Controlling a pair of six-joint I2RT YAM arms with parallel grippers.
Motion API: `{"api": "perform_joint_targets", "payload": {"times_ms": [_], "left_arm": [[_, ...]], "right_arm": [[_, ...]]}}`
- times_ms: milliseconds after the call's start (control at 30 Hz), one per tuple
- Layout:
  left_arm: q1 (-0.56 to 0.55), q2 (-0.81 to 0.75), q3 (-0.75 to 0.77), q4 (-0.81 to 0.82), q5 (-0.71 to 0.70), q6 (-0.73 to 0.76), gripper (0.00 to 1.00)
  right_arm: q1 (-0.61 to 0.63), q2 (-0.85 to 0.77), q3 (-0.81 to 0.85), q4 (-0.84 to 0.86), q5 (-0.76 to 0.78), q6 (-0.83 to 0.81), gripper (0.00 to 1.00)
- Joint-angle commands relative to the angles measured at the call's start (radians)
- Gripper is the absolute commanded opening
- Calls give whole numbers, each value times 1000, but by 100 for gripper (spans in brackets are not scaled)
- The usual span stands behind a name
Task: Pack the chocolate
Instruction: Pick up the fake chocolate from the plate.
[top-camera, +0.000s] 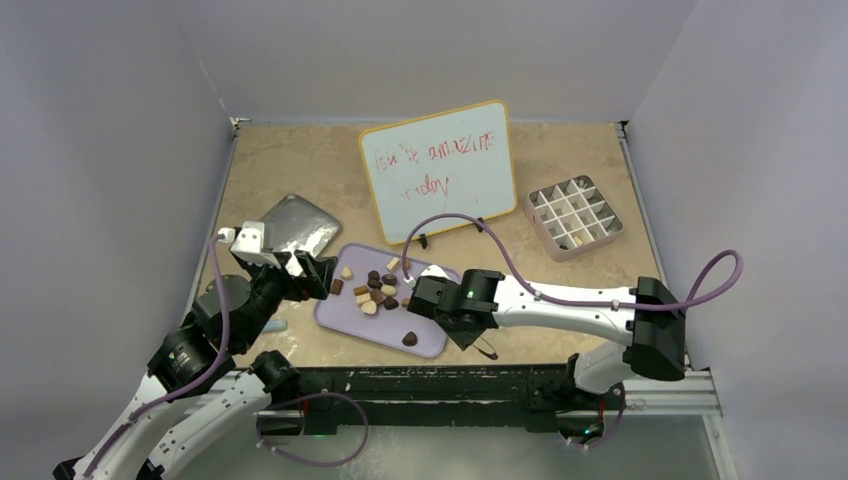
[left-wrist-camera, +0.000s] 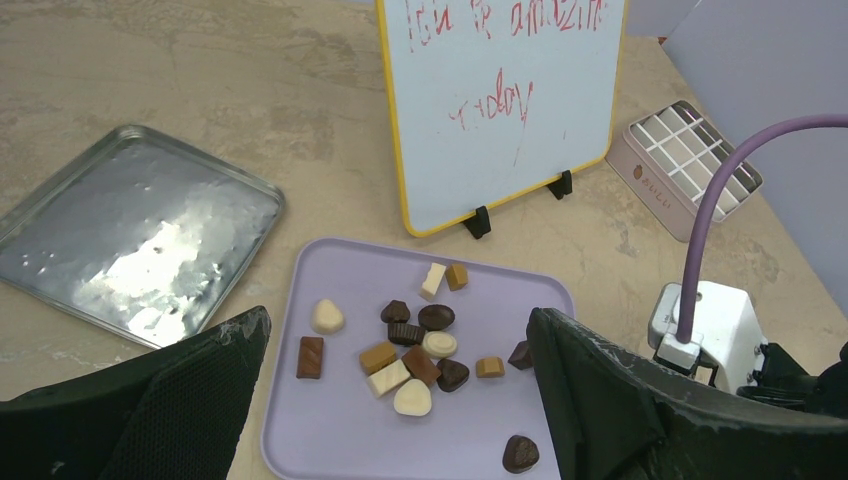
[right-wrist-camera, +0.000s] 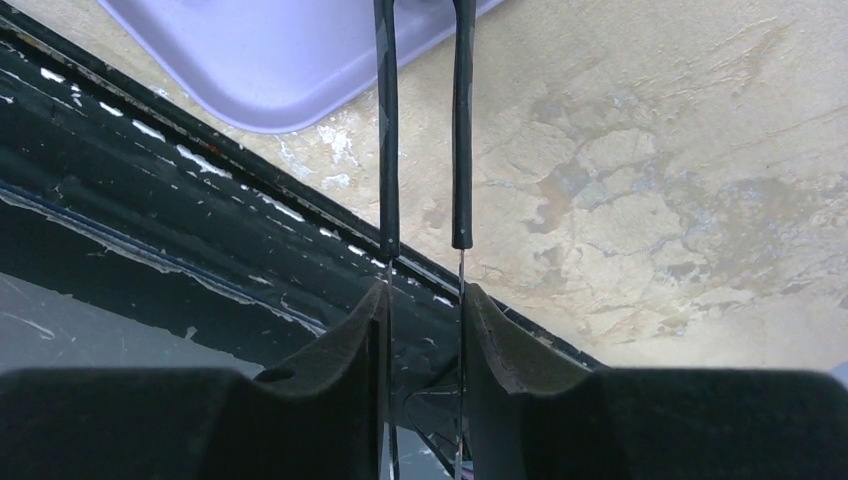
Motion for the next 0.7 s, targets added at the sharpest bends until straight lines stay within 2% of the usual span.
{"api": "perform_joint_targets", "payload": {"times_ms": [0,167,300,467,667], "left_arm": [[-1,3,-2,18,-9,-5,100],[-1,2,-1,19,-7,-6,100],[-1,3,-2,16,-5,-7,100],[-1,11,-3,11,16,-17,100],[-1,45,-1,15,77,-18,100]], "right_arm": [[0,-55,21,-56,27,28,26],[-11,-83,65,-107,88,50,24],[-72,-96,117,-124,146,42,22],[-250,-124,151,-139,204,-6,21],[-551,-177,159,-65,247,-105,22]]}}
